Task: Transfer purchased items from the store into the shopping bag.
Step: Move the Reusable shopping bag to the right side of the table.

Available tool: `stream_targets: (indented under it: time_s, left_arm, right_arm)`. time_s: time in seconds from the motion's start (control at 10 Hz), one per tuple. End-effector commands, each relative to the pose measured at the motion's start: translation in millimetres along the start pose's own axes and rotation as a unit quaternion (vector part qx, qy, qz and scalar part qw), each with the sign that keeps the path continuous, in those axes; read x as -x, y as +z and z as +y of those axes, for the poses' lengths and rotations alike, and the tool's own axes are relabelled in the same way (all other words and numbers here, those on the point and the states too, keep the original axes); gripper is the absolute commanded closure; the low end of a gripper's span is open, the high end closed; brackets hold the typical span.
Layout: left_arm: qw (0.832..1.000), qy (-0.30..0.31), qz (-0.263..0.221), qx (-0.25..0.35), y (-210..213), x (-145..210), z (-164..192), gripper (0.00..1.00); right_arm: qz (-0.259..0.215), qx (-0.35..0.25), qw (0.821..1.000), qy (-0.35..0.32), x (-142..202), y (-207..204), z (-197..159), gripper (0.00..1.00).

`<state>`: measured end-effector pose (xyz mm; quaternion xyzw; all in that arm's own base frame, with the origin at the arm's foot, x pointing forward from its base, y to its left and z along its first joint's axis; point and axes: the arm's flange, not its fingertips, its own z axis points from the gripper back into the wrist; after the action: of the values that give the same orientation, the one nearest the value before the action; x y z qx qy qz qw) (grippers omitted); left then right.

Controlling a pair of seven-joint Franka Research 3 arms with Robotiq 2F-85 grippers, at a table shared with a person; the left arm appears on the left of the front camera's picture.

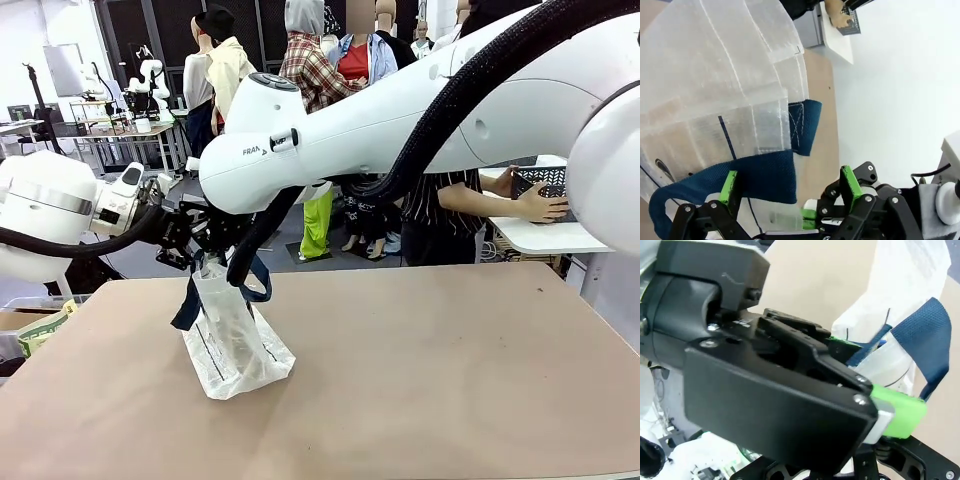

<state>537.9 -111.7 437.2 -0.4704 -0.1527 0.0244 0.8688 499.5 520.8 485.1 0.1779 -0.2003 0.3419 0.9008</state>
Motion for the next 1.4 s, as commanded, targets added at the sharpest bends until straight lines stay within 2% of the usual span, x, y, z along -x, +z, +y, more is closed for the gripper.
stream_targets:
  time_s: [0.0, 0.5, 0.8, 0.9, 1.0, 1.3]
  left_arm:
    - [1.000, 0.007, 0.003, -0.015, -7.6, -6.7, 0.4, 0.00]
    - [0.997, -0.013, -0.016, -0.073, -21.3, -8.7, -18.4, 0.00]
    - [0.994, 0.002, -0.002, -0.110, -30.1, -9.4, -17.8, 0.00]
    - [0.993, 0.008, 0.001, -0.118, -32.2, -9.8, -16.6, 0.04]
    - [0.990, 0.017, 0.005, -0.139, -33.1, -10.9, -13.6, 0.11]
    - [0.989, 0.019, 0.008, -0.148, -34.8, -10.7, -12.3, 0.65]
  right_arm:
    - [-0.001, -0.016, 1.000, 0.009, 0.1, -0.2, 1.6, 1.00]
    - [0.001, -0.022, 0.999, 0.025, 3.0, -0.1, 8.2, 1.00]
    - [0.000, -0.021, 0.999, 0.026, 3.9, 0.1, 9.5, 1.00]
    - [0.000, -0.018, 1.000, 0.025, 4.4, 1.1, 9.7, 1.00]
    - [-0.003, -0.017, 1.000, 0.025, 4.4, 2.1, 9.4, 1.00]
    - [-0.003, -0.017, 1.000, 0.025, 4.9, 2.4, 10.2, 1.00]
